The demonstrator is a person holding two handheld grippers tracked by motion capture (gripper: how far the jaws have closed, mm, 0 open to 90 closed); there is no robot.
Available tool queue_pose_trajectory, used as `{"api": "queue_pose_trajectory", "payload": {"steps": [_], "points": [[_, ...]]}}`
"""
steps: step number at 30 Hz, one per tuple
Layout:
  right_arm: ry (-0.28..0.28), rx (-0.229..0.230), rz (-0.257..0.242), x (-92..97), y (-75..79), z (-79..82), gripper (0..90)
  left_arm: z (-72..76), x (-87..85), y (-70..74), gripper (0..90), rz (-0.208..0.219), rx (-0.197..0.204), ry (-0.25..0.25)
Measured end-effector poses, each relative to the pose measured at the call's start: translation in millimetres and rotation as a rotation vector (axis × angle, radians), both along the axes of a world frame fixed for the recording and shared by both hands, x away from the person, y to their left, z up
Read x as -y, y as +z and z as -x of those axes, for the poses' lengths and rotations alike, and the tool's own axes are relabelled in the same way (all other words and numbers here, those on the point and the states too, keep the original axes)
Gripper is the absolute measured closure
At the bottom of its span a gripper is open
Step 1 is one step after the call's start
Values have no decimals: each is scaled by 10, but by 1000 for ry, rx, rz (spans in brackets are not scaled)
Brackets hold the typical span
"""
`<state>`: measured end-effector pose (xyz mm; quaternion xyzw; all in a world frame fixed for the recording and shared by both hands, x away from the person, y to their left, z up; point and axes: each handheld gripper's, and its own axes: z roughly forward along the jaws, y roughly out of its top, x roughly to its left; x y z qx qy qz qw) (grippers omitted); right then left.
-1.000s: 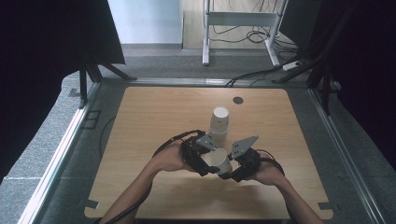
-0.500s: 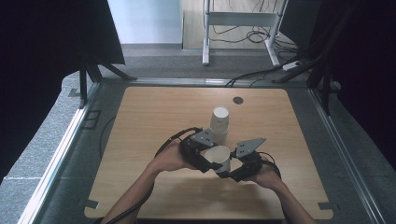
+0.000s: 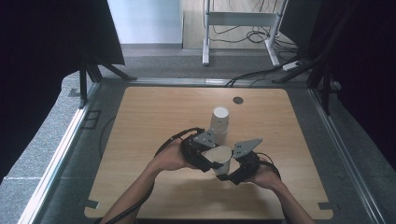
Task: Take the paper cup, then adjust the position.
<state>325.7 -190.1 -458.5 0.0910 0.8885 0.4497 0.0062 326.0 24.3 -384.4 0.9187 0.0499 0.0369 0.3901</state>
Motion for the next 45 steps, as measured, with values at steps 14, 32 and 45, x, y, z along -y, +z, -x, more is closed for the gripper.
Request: {"api": "queue_pose_trajectory", "payload": {"steps": [14,32,45], "points": [[-110,38,25,68,24,10,75,-33,-33,31,333,-71,44,70],[-171,47,52,204,-5,29,24,-85,-176,48,333,-106,56,161],[-235,52,47,309,-9,86,0,-138,-335,42,334,-130,63,245]]}}
